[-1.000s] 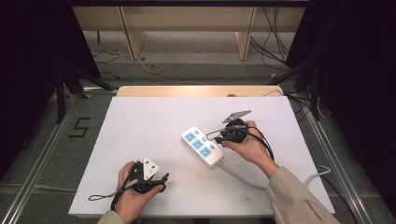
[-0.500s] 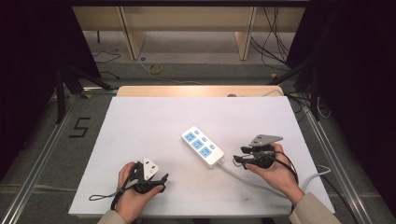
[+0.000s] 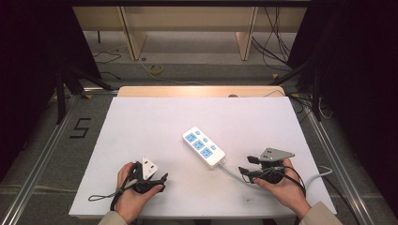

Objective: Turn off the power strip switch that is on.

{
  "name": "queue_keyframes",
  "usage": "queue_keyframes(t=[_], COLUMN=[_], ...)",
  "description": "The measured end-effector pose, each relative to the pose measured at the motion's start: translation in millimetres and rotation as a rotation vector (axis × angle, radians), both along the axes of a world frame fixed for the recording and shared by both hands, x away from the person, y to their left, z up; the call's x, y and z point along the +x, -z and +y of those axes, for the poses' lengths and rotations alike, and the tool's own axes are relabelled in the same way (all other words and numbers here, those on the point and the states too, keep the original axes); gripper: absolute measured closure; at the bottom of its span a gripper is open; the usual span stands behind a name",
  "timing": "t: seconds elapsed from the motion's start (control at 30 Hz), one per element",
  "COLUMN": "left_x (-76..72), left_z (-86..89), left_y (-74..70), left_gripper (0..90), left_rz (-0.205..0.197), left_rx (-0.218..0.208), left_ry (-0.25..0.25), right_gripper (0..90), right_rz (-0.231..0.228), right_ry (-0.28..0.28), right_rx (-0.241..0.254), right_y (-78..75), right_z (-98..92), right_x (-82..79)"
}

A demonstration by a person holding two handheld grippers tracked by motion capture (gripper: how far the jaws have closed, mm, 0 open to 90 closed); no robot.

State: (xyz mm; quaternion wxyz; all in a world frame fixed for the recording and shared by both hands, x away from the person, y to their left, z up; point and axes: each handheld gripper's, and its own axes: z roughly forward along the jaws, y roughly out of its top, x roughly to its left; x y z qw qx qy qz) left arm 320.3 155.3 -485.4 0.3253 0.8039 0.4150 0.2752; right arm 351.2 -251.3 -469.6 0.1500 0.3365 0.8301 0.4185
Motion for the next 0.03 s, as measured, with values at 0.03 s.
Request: queue_keyframes(t=[0.03], left_x=[1.9], left_z=[2.0], left_y=[1.1], left_gripper=[23.2], left_rz=[0.005], left_rx=[-0.001], left_ry=[-0.016], right_gripper=[42.0], right_rz=[-0.004], right_ry=[0.001], right_rx=[-0.002], right_y=[0.3], right_z=[-0.2], right_x=[-0.8])
